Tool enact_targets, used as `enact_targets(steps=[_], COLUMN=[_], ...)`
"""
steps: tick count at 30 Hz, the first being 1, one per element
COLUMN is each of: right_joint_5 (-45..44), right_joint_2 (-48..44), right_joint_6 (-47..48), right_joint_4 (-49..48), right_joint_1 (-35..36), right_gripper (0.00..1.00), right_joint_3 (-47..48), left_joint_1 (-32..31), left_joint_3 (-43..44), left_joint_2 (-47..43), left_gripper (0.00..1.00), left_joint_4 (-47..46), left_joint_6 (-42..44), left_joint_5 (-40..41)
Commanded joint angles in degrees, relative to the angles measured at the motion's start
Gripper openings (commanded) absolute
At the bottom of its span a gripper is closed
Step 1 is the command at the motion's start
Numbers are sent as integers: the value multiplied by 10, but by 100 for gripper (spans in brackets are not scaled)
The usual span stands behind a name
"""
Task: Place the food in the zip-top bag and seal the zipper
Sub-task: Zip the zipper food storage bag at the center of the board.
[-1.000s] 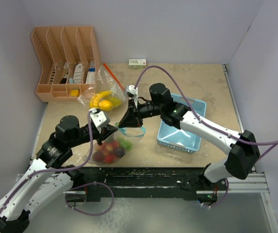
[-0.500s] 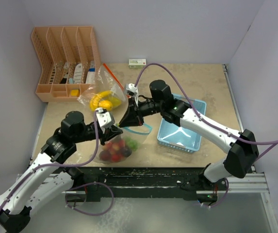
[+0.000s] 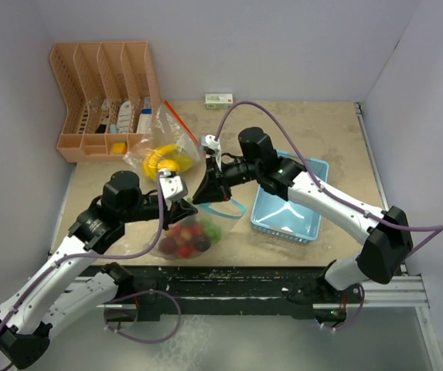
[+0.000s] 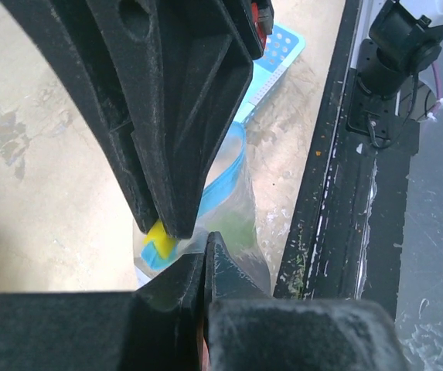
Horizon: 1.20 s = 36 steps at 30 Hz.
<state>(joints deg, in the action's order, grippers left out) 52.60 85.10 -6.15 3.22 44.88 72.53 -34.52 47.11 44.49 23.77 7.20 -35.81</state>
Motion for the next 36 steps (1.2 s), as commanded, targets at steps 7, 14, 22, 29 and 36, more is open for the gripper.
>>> enact_targets(steps=[7, 14, 22, 29, 36], right_joint_5=[-35, -6, 1, 0, 0], right_joint_2=[-36, -24, -28, -24, -27], right_joint_6=[31, 78, 74, 81, 84], right_joint_4=[-1, 55, 33, 41, 48], right_joint_1=[-10, -10, -10, -10, -10], right_gripper=[5, 5, 6, 6, 6], right_joint_3=[-18, -9, -1, 24, 31], left_joint_1=[-3, -3, -3, -3, -3], left_joint_3=[37, 21, 45, 70, 52], left_joint_2=[-74, -75, -33, -26, -33], left_gripper=[0, 0, 18, 58, 100], left_joint_4=[21, -15, 12, 32, 33], left_joint_6=[9, -5, 25, 39, 50], left_joint_5=[46, 60, 26, -6, -20])
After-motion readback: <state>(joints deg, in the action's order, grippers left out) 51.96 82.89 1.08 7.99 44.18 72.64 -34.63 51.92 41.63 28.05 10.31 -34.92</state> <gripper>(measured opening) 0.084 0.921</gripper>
